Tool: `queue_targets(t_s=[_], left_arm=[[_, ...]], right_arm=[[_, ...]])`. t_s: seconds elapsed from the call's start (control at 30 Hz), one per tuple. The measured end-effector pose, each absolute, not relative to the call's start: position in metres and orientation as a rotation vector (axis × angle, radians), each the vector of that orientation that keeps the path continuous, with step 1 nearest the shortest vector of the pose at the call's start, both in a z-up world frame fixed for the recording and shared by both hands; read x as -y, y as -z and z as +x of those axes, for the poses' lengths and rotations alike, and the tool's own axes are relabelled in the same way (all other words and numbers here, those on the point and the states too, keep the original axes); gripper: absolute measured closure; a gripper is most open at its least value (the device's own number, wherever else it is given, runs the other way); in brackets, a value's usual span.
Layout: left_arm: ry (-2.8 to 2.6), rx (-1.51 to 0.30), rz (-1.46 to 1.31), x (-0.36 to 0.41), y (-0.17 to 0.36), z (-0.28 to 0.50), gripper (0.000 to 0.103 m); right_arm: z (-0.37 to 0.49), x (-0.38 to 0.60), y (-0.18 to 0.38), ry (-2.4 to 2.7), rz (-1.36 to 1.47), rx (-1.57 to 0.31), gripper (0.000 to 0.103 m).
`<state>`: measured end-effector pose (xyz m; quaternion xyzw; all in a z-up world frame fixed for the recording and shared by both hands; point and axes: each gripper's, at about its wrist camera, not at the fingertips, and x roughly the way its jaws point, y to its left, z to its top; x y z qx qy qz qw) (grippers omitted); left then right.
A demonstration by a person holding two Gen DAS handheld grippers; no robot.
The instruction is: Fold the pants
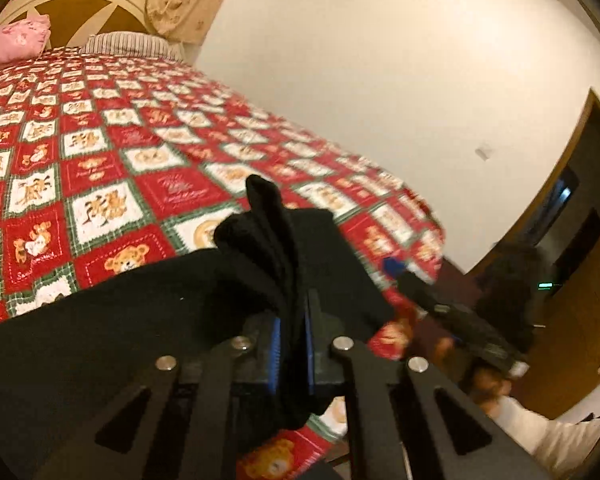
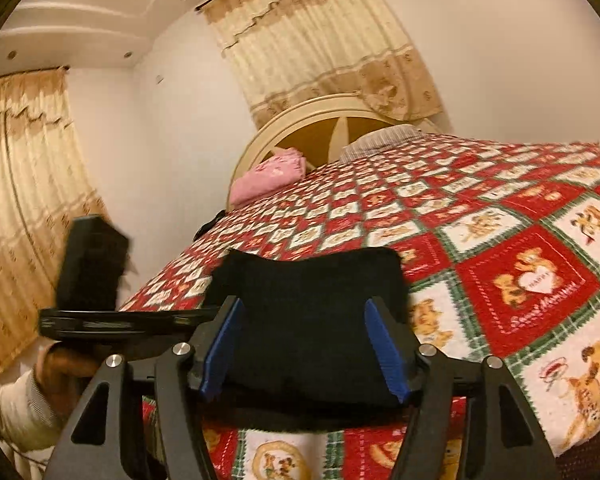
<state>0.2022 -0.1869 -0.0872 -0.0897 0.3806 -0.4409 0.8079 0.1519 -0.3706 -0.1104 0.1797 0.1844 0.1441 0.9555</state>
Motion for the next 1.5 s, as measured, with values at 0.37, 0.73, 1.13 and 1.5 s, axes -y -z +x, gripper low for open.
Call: queue_targets(t_s=[0.37, 0.73, 1.13, 1.5], left_arm=[[0.806, -0.876, -0.257, 0.124, 0.116, 0.213, 0.093], [0.746, -0.906, -0.310, 0.100, 0.143, 0.218, 0.093], [0.710, -0.883, -0.305, 0.079, 0.144, 0.216, 0.093], [0.696, -0.887, -0.356, 0.063, 0.149, 0.213, 0.093]], right_arm=[[0.150, 0.365, 0.110, -0.314, 0.356, -0.378, 0.038], [0.152, 0.311, 0.118, -0.470, 0.208, -0.494, 0.038], [0.154, 0.297, 0.125, -0.440, 0.148, -0.545, 0.038], [0.170, 0.277, 0.127, -0.423, 0.062, -0.627, 0.037]])
